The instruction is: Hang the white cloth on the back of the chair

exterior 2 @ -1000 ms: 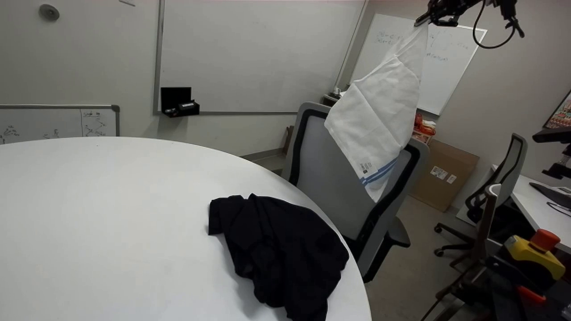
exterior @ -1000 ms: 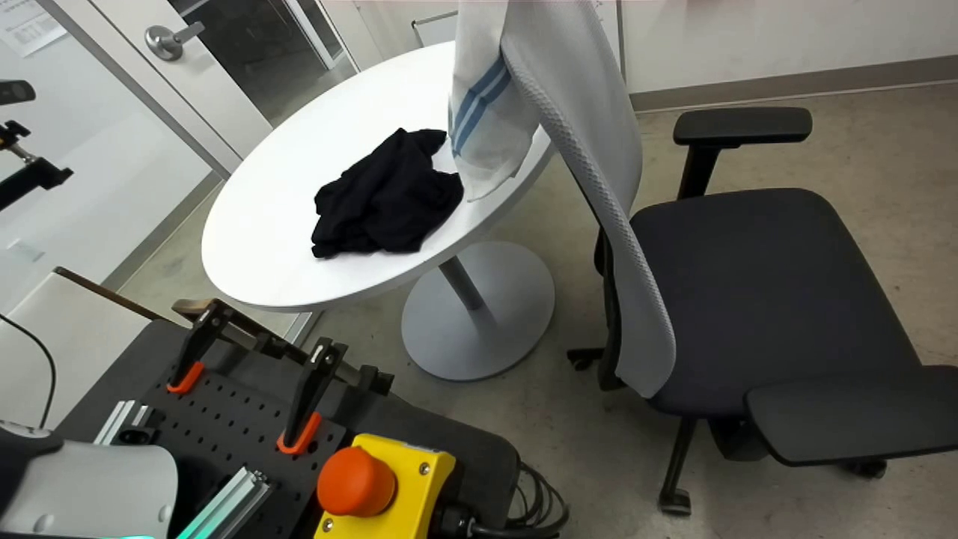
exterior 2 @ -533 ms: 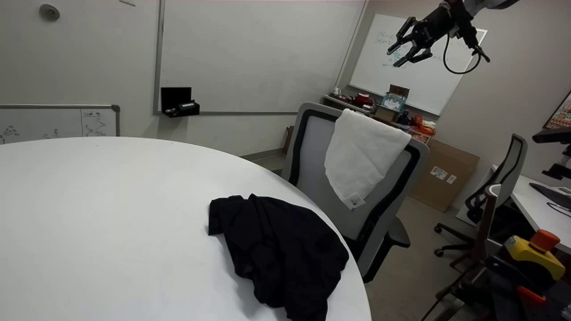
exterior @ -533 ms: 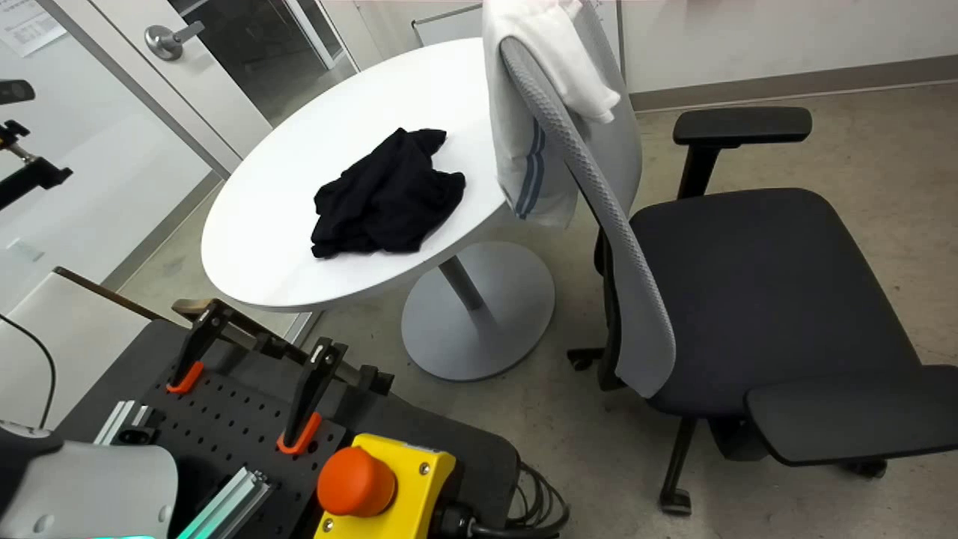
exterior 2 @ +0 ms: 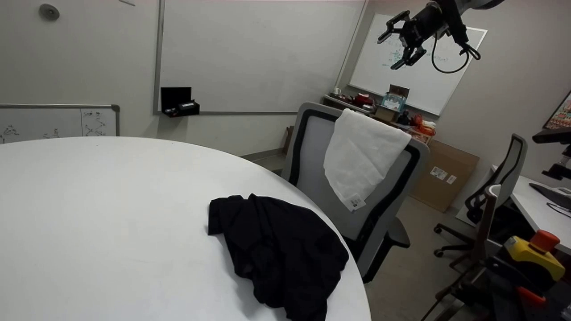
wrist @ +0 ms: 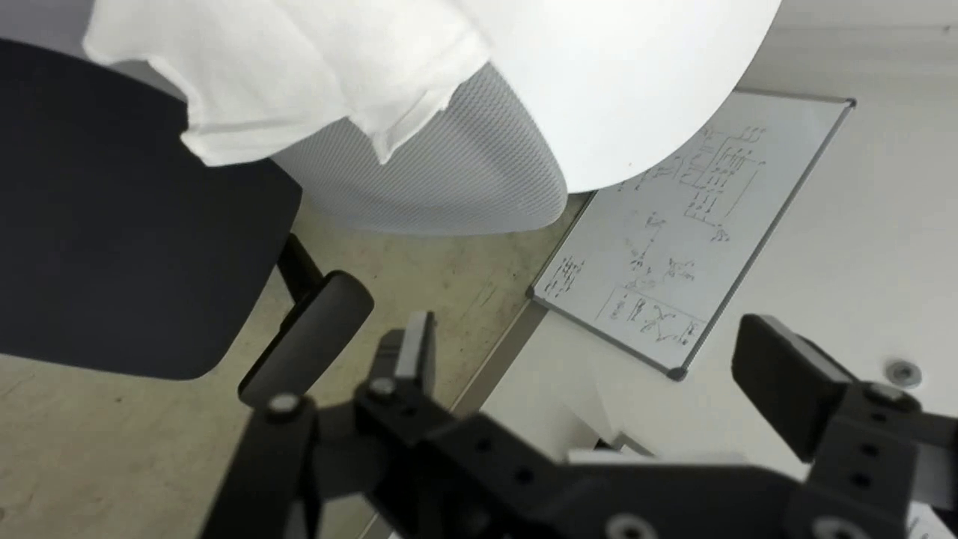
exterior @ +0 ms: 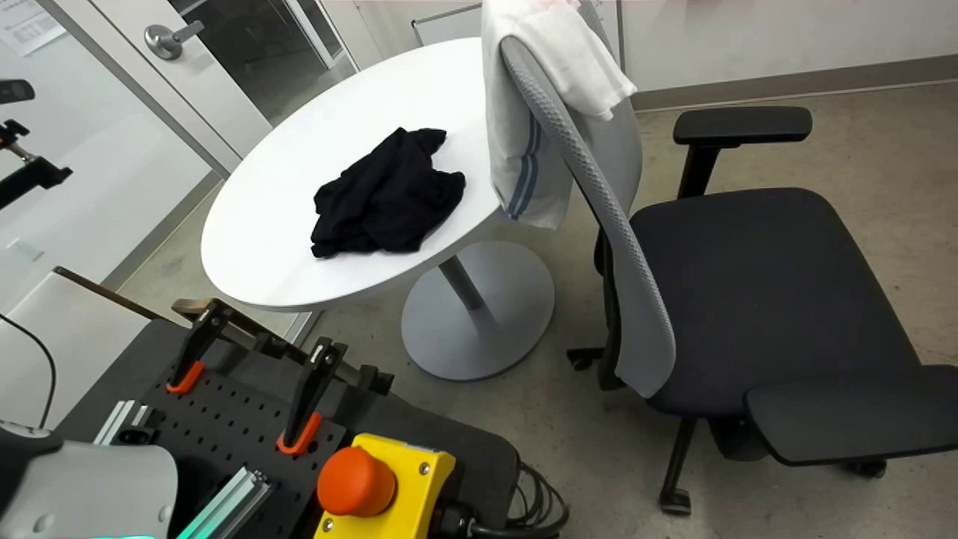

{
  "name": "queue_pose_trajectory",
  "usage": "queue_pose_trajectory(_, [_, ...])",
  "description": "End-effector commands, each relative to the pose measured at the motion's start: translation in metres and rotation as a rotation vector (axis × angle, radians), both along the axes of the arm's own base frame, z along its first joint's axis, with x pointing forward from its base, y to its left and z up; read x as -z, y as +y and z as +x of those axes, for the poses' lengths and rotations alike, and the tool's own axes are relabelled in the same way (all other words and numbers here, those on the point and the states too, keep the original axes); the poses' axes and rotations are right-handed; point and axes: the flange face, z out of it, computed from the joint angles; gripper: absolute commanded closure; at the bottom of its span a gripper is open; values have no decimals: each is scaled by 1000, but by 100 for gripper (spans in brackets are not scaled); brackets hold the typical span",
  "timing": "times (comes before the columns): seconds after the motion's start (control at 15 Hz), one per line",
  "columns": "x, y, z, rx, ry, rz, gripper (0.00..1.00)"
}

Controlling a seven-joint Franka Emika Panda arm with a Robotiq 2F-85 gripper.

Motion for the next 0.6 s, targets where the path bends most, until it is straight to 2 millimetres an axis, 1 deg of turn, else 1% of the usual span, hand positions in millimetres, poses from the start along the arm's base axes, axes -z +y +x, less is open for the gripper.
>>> queue_pose_trajectory(0.0, [-21, 42, -9, -169, 66, 88, 0])
queue_pose_trajectory(0.13, [-25, 75, -13, -269, 121, 119, 0])
queue_pose_trajectory(0.33, [-32, 126, -19, -405, 217, 99, 0])
queue_pose_trajectory(0.4, [-27, 97, -8, -331, 179, 115, 0])
queue_pose_trajectory(0.47, [-30, 111, -8, -364, 197, 107, 0])
queue_pose_trajectory(0.53, [-31, 121, -8, -382, 202, 101, 0])
